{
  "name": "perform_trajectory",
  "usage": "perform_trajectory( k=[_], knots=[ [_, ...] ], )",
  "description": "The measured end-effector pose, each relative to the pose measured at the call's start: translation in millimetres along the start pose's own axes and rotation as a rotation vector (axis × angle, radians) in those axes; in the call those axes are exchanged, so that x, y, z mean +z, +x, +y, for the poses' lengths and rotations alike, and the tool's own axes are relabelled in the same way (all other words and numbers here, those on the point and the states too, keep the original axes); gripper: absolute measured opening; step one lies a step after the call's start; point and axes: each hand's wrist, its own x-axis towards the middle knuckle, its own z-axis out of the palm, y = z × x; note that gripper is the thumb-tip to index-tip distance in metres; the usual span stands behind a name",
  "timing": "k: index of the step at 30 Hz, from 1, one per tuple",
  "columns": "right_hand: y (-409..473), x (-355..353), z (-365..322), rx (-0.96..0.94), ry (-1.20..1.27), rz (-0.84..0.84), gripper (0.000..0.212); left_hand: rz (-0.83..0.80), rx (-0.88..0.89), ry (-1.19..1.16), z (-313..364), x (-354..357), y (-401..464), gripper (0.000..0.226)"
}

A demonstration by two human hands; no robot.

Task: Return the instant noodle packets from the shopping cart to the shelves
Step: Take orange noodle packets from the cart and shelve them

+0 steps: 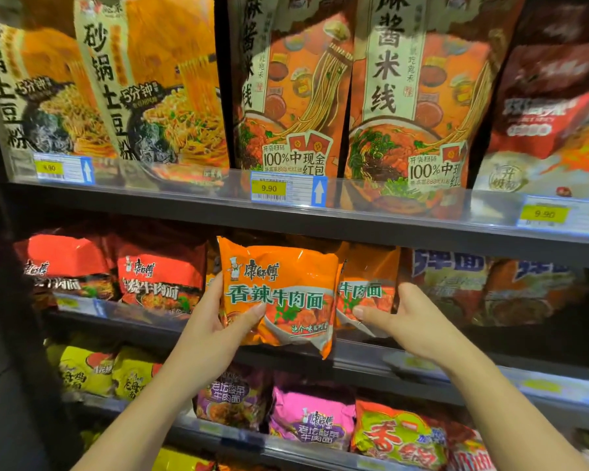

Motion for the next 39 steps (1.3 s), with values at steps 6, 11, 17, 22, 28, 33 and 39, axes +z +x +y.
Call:
perform_trajectory(
  k=[6,11,17,22,28,33,39],
  knots=[
    [-8,-2,-4,0.031,-0.085,-0.028,0.042,0.007,-0.018,0.015,-1,-1,2,0.046],
    [-20,-8,-2,0.081,-0.124,-0.098,0.052,-0.028,-0.039,-0.008,-4,-2,-5,0.048],
    [-1,0,-13,0.071,-0.105,0.013,0.039,0.031,-0.017,0.047,-3,-7,2,0.049],
    [-7,-3,-12,0.025,-0.135,-0.030,0.035,0.021,-0.023,0.040,-4,-8,3,0.048],
    [-23,1,-2,0.066,-0.273,0.035,0.061,0.009,-0.049,-0.015,-8,-12,-7,0.049],
    [-26,-2,-15,0.196,-0.182,0.046,0.061,0.071,-0.041,0.001,-6,-27,-7,0.047],
    [-43,2,-37,0.168,-0.294,0.237,0.092,0.105,-0.036,0.023,-9,-49,-4,0.046]
  ],
)
